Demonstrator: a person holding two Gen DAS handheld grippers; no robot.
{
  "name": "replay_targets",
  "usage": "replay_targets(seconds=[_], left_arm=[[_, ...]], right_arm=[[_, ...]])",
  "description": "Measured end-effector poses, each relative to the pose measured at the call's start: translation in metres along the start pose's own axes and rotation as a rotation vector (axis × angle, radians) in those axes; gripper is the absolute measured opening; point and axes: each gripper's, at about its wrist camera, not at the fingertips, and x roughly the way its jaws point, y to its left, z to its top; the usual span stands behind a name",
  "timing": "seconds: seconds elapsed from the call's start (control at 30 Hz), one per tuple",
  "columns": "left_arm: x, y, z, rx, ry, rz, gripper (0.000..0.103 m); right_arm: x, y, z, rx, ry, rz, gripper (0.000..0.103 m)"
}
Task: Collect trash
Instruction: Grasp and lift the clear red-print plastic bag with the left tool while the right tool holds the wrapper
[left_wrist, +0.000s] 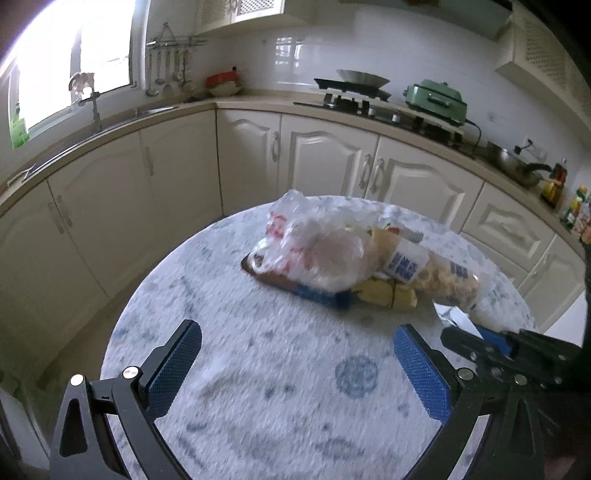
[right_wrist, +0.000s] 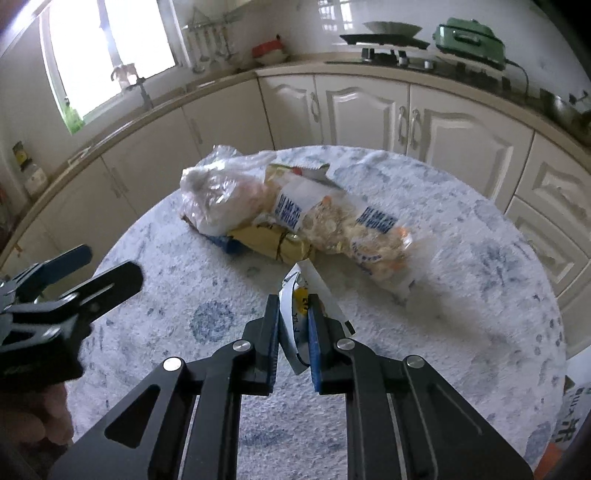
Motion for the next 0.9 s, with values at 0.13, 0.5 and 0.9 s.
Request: replay_targets(seconds=[0.13,0.5,0.9], left_arm=[[0.018,-0.005,0.009,0.011,0.006,0.009,0.102],[0.089,-0.017,0.043,0.063,0.039,0.064,0.102],[0.144,-0.019,0.049,0.101,0.051,-0.032,0.057]], right_arm=[[-0.002,-0.003,0.01,0.004,-0.017,0.004,0.013],[0.018,-0.015,0.019,0.029,-0.001,0.034,0.013],[0.023,-0.023,0.018,0.047,0.008,0.028,0.013]])
